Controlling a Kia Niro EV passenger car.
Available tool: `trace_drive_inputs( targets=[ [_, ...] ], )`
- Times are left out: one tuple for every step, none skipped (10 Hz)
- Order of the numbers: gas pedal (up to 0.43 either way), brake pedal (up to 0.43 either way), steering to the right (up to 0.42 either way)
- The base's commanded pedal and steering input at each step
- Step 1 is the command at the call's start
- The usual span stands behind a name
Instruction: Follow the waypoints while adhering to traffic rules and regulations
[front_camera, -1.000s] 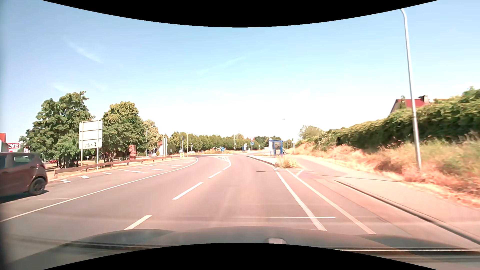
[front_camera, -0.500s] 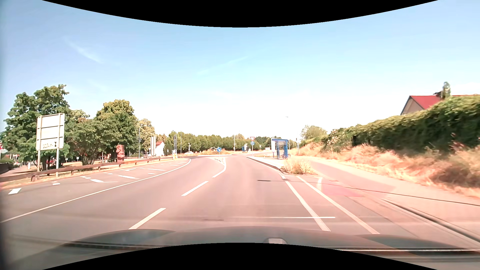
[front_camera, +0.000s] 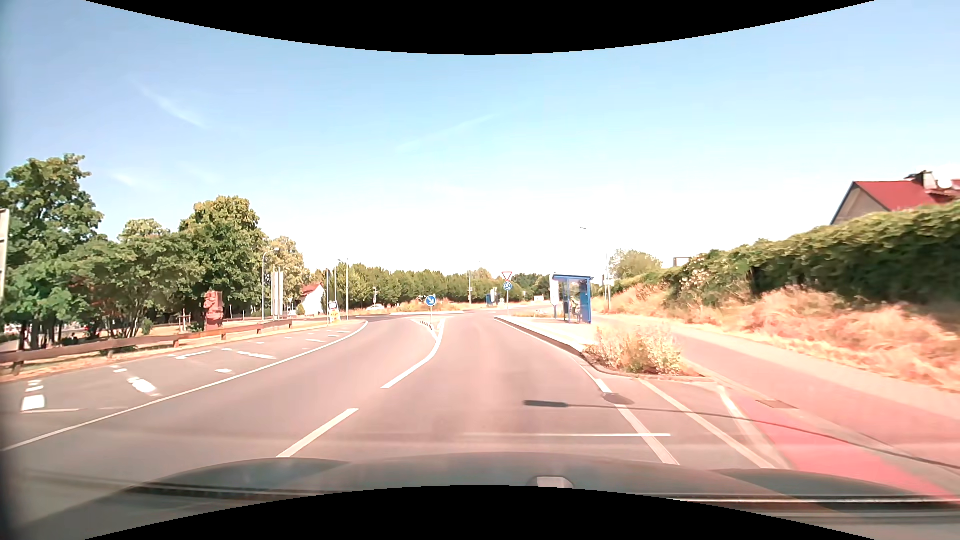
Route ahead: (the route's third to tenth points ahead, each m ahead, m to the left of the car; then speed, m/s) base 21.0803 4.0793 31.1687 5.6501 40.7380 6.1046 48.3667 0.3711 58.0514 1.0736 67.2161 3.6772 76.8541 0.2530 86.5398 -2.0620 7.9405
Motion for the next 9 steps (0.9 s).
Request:
trace_drive_inputs(
  targets=[
    [0.000,0.000,-0.023],
    [0.000,0.000,-0.023],
    [0.000,0.000,-0.024],
    [0.000,0.000,-0.025],
    [0.000,0.000,-0.026],
    [0.000,0.000,-0.027],
    [0.000,0.024,-0.027],
    [0.000,0.079,-0.028],
    [0.000,0.122,-0.028]
  ],
)
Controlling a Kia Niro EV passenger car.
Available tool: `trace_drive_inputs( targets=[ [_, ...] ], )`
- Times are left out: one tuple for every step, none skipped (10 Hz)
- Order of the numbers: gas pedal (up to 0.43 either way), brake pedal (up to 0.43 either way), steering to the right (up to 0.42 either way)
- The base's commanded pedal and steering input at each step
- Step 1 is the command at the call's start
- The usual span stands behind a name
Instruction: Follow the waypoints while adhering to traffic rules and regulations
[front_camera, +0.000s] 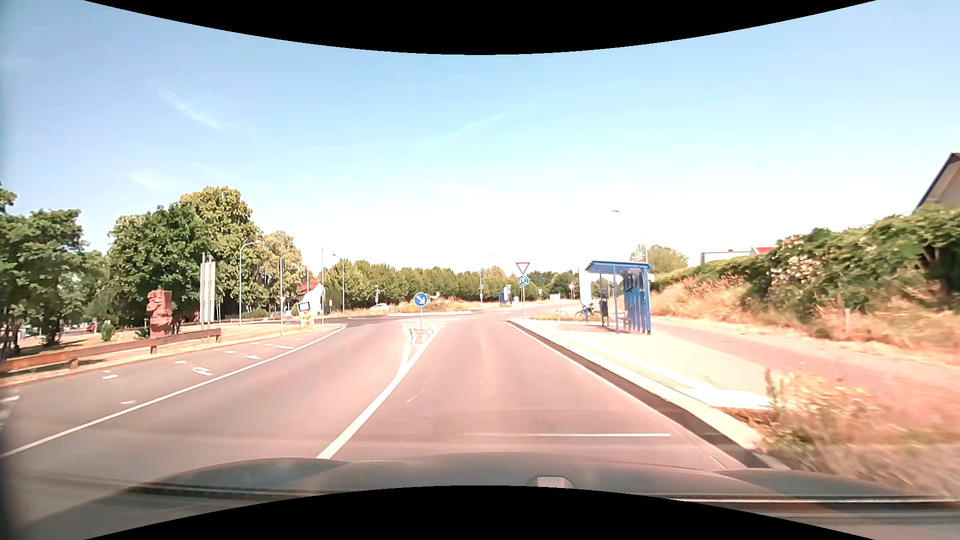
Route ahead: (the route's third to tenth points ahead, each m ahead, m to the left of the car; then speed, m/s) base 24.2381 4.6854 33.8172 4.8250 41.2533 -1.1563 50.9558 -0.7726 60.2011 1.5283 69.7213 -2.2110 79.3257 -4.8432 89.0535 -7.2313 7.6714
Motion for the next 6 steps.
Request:
trace_drive_inputs(
  targets=[
    [0.000,0.146,-0.028],
    [0.000,0.159,-0.028],
    [0.000,0.165,-0.028],
    [0.000,0.177,-0.028],
    [0.000,0.189,-0.028],
    [0.000,0.195,-0.028]
  ],
)
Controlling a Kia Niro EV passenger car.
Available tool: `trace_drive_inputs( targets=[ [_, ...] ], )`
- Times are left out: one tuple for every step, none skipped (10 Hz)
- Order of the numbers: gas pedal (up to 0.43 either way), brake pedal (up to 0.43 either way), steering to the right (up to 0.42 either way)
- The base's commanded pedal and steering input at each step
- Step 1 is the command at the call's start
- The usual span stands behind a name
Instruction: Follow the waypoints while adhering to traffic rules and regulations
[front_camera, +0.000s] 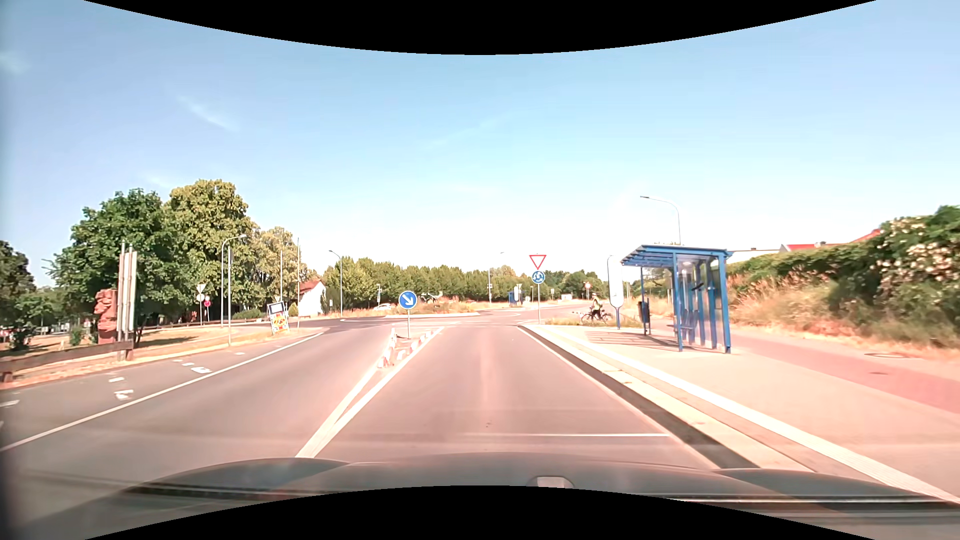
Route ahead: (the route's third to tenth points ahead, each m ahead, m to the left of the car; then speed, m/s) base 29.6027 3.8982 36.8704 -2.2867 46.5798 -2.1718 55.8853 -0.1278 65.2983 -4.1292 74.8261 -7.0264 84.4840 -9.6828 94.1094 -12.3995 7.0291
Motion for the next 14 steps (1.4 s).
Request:
trace_drive_inputs(
  targets=[
    [0.000,0.201,-0.028],
    [0.000,0.207,-0.028],
    [0.000,0.213,-0.028],
    [0.000,0.220,-0.028],
    [0.000,0.220,-0.028],
    [0.000,0.220,-0.029],
    [0.000,0.220,-0.030],
    [0.000,0.220,-0.032],
    [0.000,0.220,-0.032],
    [0.000,0.220,-0.032],
    [0.000,0.220,-0.032],
    [0.000,0.220,-0.031],
    [0.000,0.220,-0.028],
    [0.000,0.207,-0.028]
  ],
)
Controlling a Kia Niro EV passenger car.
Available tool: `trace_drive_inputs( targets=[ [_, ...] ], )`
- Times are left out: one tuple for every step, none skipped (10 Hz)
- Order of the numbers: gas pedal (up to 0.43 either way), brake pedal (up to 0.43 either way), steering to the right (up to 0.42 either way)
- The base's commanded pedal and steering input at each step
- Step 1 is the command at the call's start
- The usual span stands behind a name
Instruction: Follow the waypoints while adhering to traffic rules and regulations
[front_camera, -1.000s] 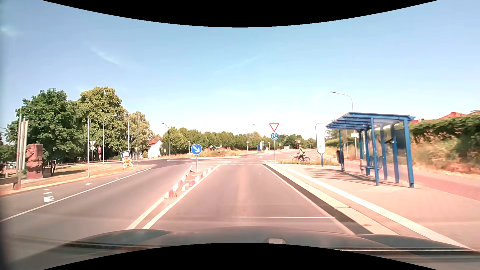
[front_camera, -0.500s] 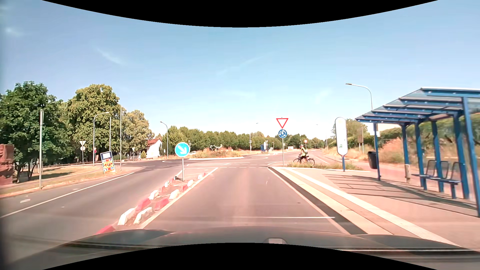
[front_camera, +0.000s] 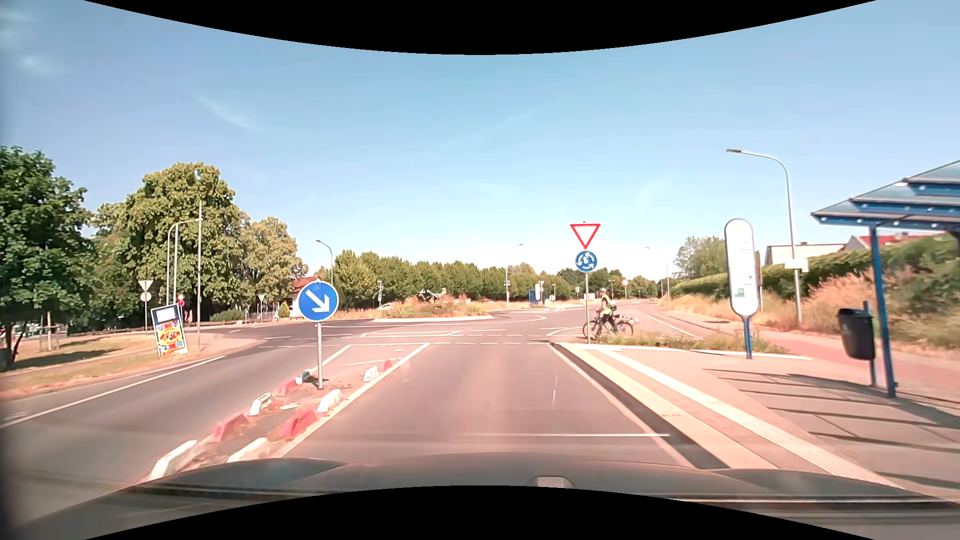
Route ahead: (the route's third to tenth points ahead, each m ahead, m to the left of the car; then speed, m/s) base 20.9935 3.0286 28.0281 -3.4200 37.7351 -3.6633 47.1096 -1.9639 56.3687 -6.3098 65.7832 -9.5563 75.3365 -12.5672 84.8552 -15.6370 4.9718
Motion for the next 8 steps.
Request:
trace_drive_inputs(
  targets=[
    [0.000,0.201,-0.030],
    [0.000,0.201,-0.038],
    [0.000,0.195,-0.045],
    [0.000,0.195,-0.050],
    [0.000,0.195,-0.050],
    [0.000,0.195,-0.050],
    [0.000,0.189,-0.050],
    [0.000,0.189,-0.050]
  ],
)
